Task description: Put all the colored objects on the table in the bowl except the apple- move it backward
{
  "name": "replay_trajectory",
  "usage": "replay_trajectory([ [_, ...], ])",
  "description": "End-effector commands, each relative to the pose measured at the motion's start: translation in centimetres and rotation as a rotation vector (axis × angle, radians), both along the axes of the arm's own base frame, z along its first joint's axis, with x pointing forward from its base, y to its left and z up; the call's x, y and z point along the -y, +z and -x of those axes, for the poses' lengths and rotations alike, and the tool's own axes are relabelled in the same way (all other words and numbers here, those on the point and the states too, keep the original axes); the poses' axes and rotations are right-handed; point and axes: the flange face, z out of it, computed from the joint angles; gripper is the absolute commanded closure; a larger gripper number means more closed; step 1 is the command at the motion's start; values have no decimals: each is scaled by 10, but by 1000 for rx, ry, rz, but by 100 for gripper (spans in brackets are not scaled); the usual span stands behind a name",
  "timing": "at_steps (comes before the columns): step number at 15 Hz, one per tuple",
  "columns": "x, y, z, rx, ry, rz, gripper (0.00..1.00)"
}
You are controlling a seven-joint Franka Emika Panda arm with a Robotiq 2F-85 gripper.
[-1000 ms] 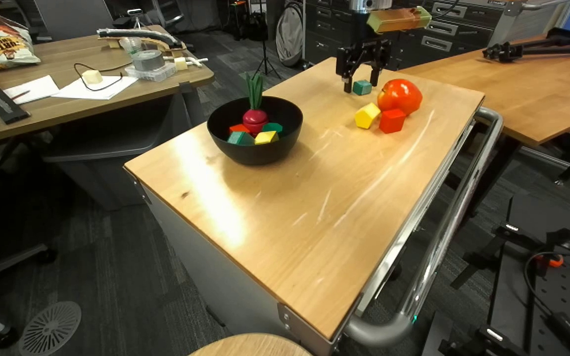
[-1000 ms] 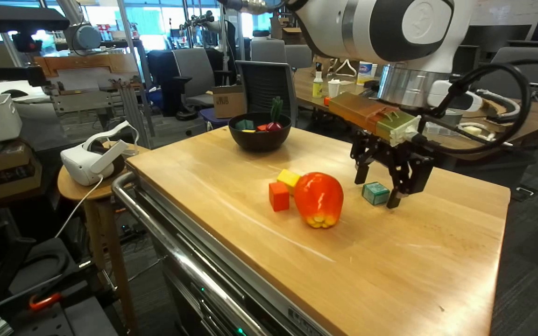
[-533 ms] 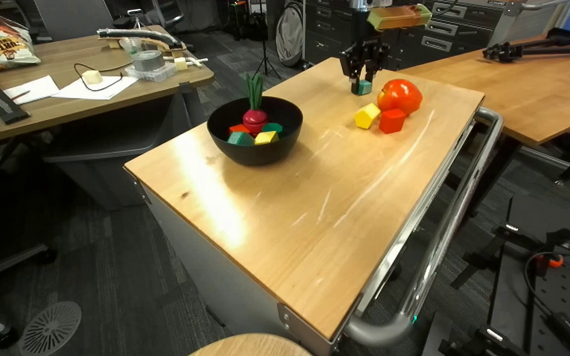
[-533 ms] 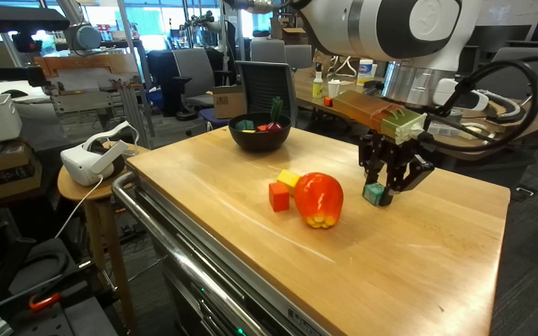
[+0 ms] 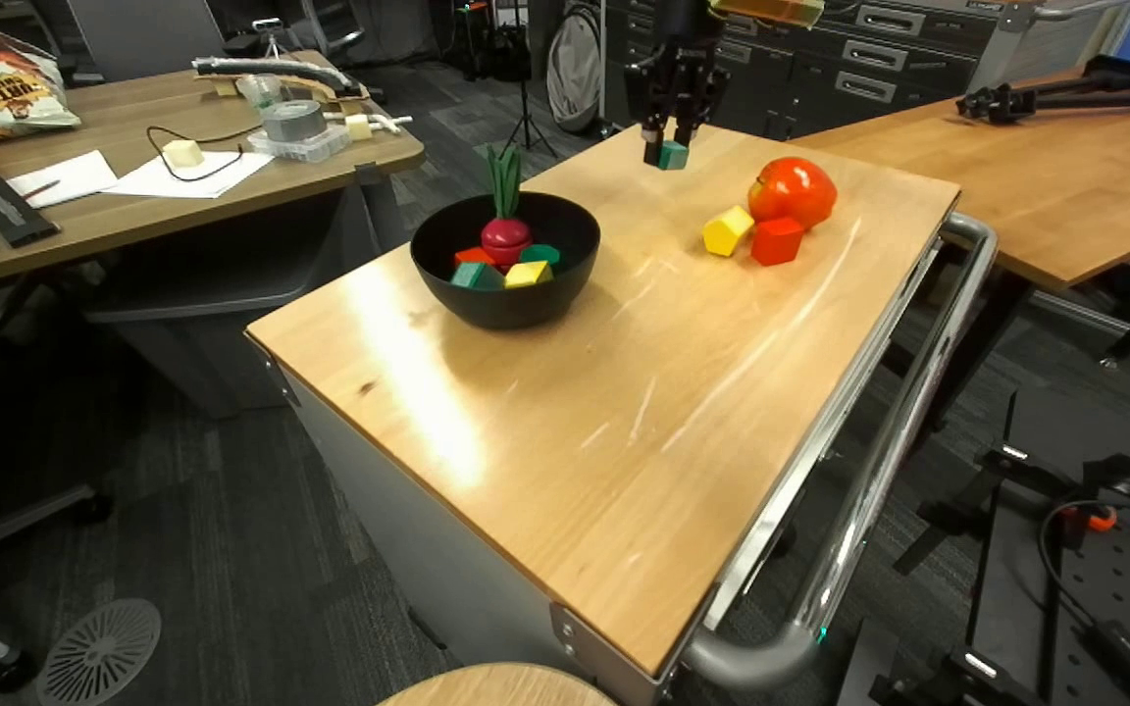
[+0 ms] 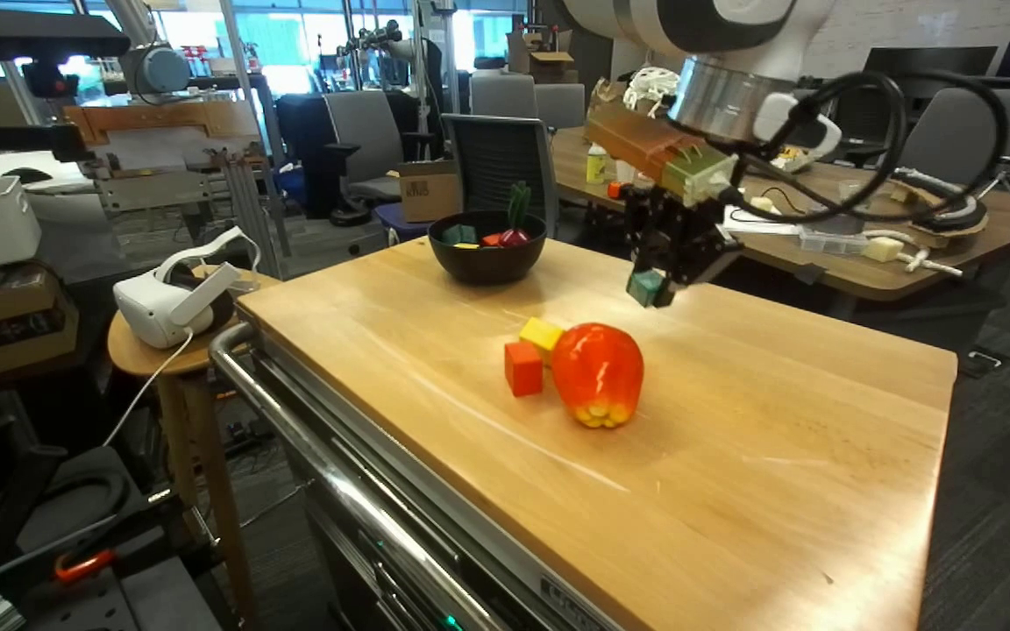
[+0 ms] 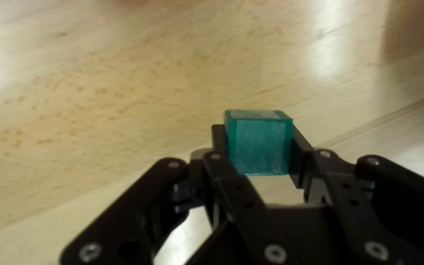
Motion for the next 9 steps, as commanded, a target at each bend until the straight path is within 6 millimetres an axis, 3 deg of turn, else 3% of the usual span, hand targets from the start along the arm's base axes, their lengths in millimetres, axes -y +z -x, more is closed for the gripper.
replay_trajectory([
  [1, -68, 58, 20, 51, 188, -6, 86],
  [4, -129, 79, 29, 107, 327, 21, 86],
  [9, -207, 72, 30, 169, 483, 7, 86],
])
